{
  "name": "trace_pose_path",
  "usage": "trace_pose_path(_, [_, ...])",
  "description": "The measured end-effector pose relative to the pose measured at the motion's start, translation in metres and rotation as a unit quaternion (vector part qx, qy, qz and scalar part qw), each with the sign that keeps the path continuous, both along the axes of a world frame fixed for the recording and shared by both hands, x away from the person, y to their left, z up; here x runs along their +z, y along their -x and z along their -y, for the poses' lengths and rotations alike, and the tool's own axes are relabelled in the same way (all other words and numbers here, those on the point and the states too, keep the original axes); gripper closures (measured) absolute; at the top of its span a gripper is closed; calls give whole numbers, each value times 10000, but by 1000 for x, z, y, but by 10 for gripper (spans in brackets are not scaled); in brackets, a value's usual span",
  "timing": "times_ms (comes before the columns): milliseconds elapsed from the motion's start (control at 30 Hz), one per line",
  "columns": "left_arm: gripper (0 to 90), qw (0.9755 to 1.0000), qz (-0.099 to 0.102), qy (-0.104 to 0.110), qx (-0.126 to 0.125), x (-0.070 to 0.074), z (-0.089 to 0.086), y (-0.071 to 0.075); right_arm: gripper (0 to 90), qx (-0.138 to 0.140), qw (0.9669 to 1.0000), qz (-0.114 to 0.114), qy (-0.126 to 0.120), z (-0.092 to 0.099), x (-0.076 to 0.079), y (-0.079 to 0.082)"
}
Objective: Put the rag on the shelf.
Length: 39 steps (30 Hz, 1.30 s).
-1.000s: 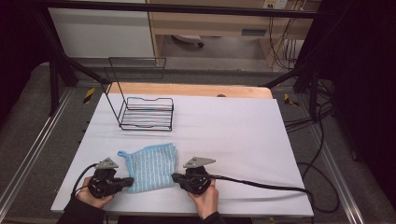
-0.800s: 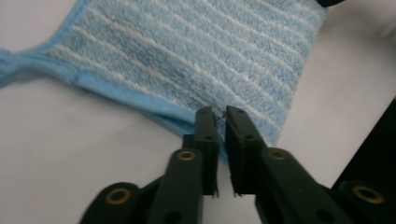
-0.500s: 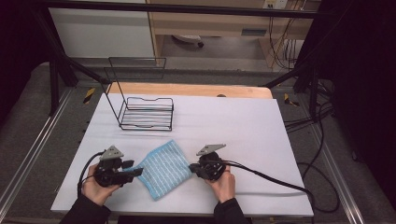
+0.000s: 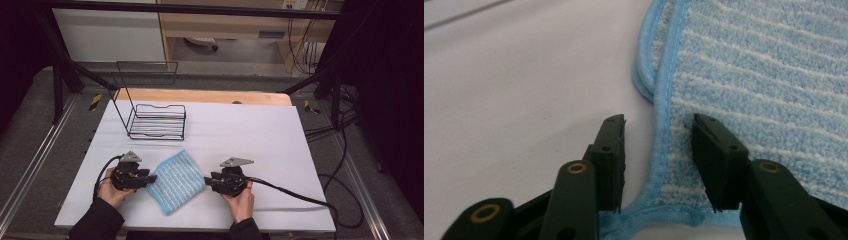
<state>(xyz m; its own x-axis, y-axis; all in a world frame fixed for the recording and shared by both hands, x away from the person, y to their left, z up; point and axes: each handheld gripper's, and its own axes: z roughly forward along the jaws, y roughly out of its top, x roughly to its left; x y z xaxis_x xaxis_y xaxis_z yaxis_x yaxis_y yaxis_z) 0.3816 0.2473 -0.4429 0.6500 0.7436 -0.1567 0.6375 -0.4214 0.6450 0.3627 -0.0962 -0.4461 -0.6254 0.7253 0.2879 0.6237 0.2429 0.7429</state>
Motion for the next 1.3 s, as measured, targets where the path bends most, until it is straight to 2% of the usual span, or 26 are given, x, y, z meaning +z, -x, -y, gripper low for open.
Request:
trace_pose_path(67, [598, 10000, -12, 12, 4, 0, 1, 1, 649, -69, 9999, -72, 15, -3, -5, -1])
trace_pose_path(133, [647, 9999, -121, 57, -20, 0, 1, 1, 690, -80, 9999, -119, 32, -5, -10, 0])
trace_pose_path(200, [748, 9997, -227, 75, -74, 0, 2, 1, 737, -77, 9999, -127, -8, -6, -11, 1])
trace_pose_path(267, [806, 9996, -280, 52, -78, 1, 4, 2, 792, -104, 9997, -215, -77, -7, -12, 2])
trace_pose_path(333, [826, 9996, -279, 3, -54, 2, 5, 3, 847, -81, 9994, -293, -143, -8, -13, 2])
trace_pose_path(433, [842, 9996, -275, 21, -16, 3, 5, 5, 884, -59, 9992, -368, -163, -7, -11, 1])
trace_pose_path(567, [848, 9993, -339, 160, -12, 3, 5, 13, 896, -70, 9995, -284, -147, -2, -3, -7])
trace_pose_path(733, [846, 9992, -311, 233, 21, 3, 11, 30, 896, 133, 9995, -142, 262, -5, 8, -29])
trace_pose_path(833, [844, 9992, -287, 274, 71, 4, 16, 40, 896, 229, 9990, -98, 375, -8, 9, -41])
trace_pose_path(933, [849, 9990, -294, 340, 32, 5, 20, 49, 896, 318, 9984, 39, 470, -13, 9, -55])
trace_pose_path(1000, [851, 9988, -296, 396, 13, 5, 23, 54, 896, 311, 9983, 68, 492, -15, 10, -58])
trace_pose_path(1033, [851, 9988, -274, 399, -8, 5, 25, 57, 896, 357, 9979, 153, 514, -18, 11, -65])
trace_pose_path(1133, [847, 9992, -130, 387, -5, 6, 30, 61, 894, 358, 9975, 241, 553, -22, 12, -70])
trace_pose_path(1200, [842, 9992, -110, 392, 9, 5, 29, 60, 892, 406, 9964, 319, 665, -26, 9, -75])
trace_pose_path(1300, [819, 9993, -14, 358, 87, 6, 27, 59, 880, 430, 9960, 355, 698, -27, 3, -80])
